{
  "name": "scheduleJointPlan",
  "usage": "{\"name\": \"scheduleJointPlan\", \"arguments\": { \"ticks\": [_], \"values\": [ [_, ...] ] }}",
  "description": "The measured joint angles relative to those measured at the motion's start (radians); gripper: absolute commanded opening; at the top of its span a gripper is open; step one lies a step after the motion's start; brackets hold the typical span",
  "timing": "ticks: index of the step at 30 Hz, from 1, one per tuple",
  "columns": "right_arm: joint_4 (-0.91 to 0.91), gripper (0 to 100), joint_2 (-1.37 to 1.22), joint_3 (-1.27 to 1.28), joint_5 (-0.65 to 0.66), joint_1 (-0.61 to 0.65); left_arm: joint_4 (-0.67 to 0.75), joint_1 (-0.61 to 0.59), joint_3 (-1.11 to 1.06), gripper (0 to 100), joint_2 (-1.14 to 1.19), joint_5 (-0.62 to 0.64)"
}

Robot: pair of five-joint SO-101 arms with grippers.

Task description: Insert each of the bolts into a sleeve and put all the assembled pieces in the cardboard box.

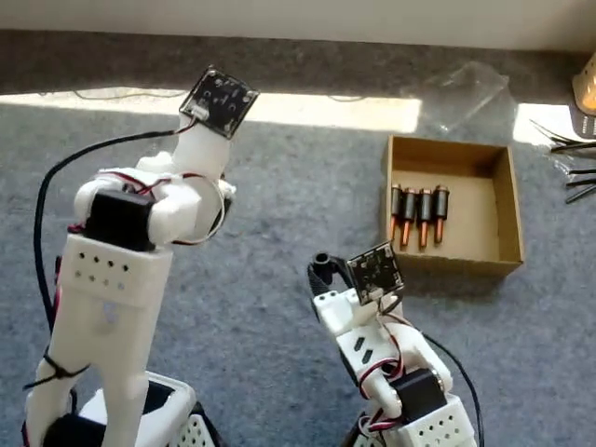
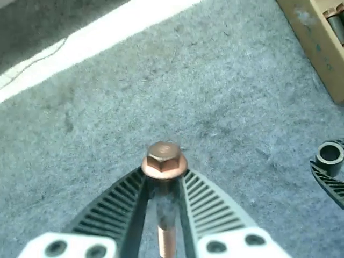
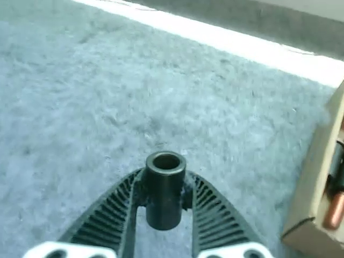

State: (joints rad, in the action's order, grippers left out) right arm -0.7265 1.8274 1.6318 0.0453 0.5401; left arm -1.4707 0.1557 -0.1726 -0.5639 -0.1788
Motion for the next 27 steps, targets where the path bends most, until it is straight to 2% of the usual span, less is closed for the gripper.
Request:
{"name": "scheduleJointPlan", "arguments": {
  "ticks": [10,15,18,27],
  "values": [
    [0.221,0.4,0.0,0.009,0.0,0.008,0.193,0.0,-0.265,1,-0.334,0.0],
    [0.35,0.4,0.0,0.009,0.0,0.097,0.298,0.0,-0.381,1,-0.45,0.0],
    [0.373,0.4,-0.002,0.031,0.0,0.146,0.362,0.0,-0.43,1,-0.503,0.0],
    [0.381,0.4,-0.002,0.035,0.0,0.149,0.569,0.0,-0.609,1,-0.671,0.0]
  ]
}}
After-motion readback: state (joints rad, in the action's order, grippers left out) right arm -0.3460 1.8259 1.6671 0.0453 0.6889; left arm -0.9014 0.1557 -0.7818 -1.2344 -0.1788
